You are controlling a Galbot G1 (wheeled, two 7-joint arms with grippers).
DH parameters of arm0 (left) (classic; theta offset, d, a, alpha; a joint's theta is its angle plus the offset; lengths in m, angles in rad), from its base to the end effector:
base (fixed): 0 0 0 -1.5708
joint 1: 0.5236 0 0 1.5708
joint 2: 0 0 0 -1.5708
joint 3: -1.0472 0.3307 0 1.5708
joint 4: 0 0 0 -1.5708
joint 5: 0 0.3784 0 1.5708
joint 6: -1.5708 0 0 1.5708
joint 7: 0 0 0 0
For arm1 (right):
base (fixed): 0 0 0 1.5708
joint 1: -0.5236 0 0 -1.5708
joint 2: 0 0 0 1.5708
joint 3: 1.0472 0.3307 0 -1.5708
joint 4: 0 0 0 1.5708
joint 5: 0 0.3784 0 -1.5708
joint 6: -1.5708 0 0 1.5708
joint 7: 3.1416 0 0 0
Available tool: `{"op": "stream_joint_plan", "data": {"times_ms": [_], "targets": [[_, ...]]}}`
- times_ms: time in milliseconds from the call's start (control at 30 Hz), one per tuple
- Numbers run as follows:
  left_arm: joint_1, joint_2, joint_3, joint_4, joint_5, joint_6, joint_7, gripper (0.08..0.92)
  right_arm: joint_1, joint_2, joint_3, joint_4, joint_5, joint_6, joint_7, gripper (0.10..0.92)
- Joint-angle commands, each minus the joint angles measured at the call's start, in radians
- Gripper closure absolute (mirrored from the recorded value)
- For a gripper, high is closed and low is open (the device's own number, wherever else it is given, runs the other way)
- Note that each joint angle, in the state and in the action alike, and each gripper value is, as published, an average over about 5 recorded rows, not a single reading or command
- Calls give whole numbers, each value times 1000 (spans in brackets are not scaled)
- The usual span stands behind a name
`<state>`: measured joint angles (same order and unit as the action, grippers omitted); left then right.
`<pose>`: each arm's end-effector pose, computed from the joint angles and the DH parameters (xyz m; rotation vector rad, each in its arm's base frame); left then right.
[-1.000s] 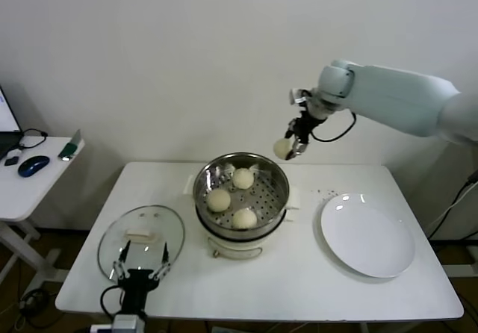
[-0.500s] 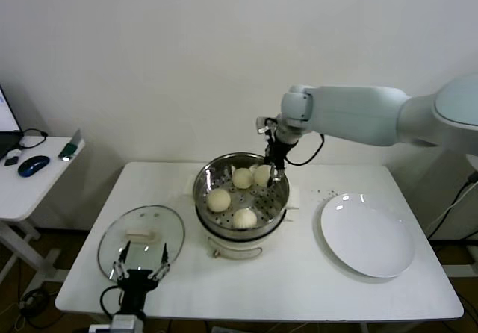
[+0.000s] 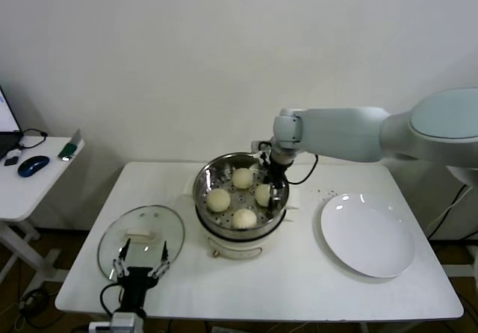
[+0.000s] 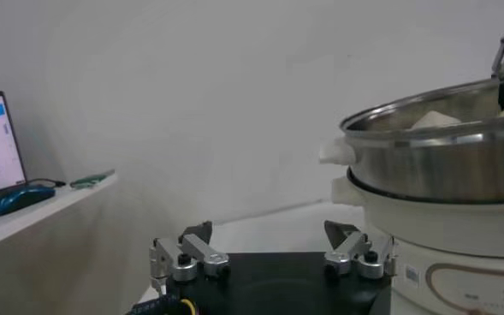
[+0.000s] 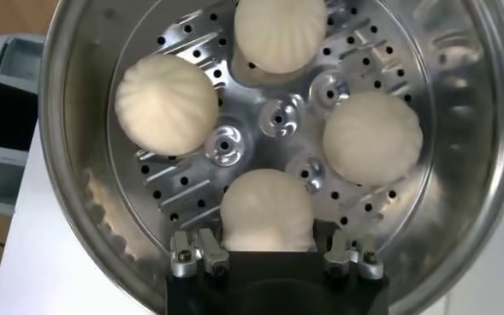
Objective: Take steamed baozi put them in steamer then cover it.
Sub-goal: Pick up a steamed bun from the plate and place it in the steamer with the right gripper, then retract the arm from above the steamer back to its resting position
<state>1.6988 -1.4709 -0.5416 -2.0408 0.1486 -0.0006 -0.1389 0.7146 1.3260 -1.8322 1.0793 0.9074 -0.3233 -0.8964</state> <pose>0.1724 0.0219 -0.3301 0.1288 -2.9553 -0.3787 0.5860 0.1055 -0.1269 1.3743 -1.2695 1.3158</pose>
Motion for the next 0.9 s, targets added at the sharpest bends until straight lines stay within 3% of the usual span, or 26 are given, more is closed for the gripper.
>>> {"op": "stream_joint_plan", "data": {"times_ms": [33, 167, 433, 700, 900], "targets": [[0, 1, 0, -1, 2, 1, 0, 177, -20, 12, 1, 1, -12, -7, 9, 344], [1, 2, -2, -2, 2, 0, 0, 177, -14, 6, 6, 2, -12, -12, 4, 333], [0, 6, -2, -3, 4, 1, 0, 177, 34, -19, 32, -18, 0, -6, -43, 210], [-1, 9, -2, -2, 6, 0, 0, 177, 99, -113, 80, -13, 74, 21, -103, 202], [-6, 12, -3, -2, 9, 3, 0, 177, 122, -259, 143, 44, 92, 53, -68, 203]]}}
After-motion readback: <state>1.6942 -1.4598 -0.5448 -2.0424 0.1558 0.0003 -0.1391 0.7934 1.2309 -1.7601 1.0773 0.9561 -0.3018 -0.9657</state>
